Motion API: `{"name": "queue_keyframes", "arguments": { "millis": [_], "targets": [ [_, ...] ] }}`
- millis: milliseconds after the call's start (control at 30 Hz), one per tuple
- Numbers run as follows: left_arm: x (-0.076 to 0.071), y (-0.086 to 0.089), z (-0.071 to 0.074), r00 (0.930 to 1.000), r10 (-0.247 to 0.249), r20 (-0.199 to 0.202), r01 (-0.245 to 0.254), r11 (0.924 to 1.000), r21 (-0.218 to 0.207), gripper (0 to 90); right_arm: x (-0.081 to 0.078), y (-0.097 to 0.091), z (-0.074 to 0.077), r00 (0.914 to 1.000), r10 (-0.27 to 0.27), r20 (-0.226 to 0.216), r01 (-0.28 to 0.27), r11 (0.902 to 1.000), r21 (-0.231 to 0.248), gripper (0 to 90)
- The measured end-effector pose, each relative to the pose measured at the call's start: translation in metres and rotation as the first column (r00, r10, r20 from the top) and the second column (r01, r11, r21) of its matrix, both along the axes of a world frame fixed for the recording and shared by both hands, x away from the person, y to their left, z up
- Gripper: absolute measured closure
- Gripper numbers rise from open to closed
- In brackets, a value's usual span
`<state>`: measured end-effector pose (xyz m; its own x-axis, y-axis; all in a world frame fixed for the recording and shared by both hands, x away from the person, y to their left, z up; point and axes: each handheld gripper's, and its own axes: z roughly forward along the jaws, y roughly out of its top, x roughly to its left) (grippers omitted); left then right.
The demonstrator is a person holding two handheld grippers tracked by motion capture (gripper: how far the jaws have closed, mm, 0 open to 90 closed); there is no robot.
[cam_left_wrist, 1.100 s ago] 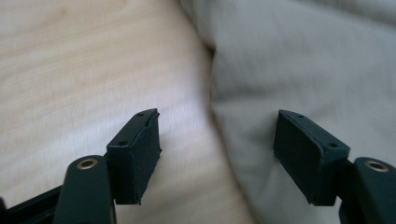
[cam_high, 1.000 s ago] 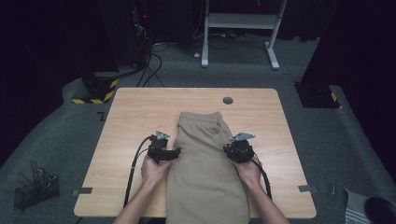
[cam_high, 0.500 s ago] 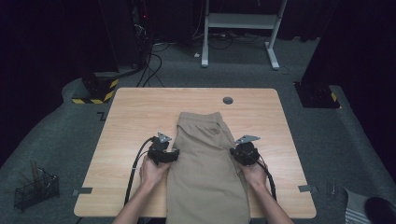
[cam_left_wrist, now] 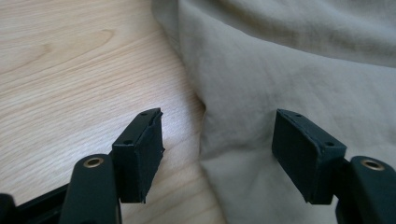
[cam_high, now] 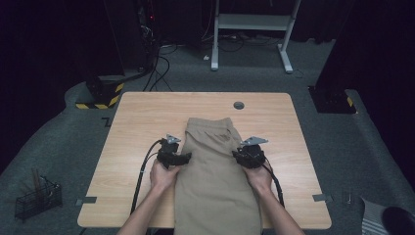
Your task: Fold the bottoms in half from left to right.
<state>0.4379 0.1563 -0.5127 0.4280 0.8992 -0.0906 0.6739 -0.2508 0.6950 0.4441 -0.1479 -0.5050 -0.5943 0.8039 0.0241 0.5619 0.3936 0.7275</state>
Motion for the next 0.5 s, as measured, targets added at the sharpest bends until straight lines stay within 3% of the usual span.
{"name": "queue_keyframes", "arguments": {
  "millis": [167, 267, 500],
  "targets": [
    [0.001, -0.001, -0.004, 1.0000, -0.001, -0.001, 0.001, 0.9997, 0.025, 32.1, 0.008, 0.002, -0.010, 0.9990, 0.012, -0.043, -0.013, 0.9997, -0.021, 88.8],
    [-0.004, -0.004, -0.005, 0.9997, -0.012, 0.020, 0.011, 0.9967, 0.080, 32.0, 0.005, 0.000, -0.009, 0.9984, 0.039, -0.041, -0.041, 0.9982, -0.044, 89.9],
    [-0.021, -0.001, -0.005, 0.9990, -0.041, 0.017, 0.040, 0.9962, 0.077, 31.6, -0.011, -0.012, -0.008, 0.9957, 0.072, -0.060, -0.074, 0.9964, -0.040, 90.0]
  ]
}}
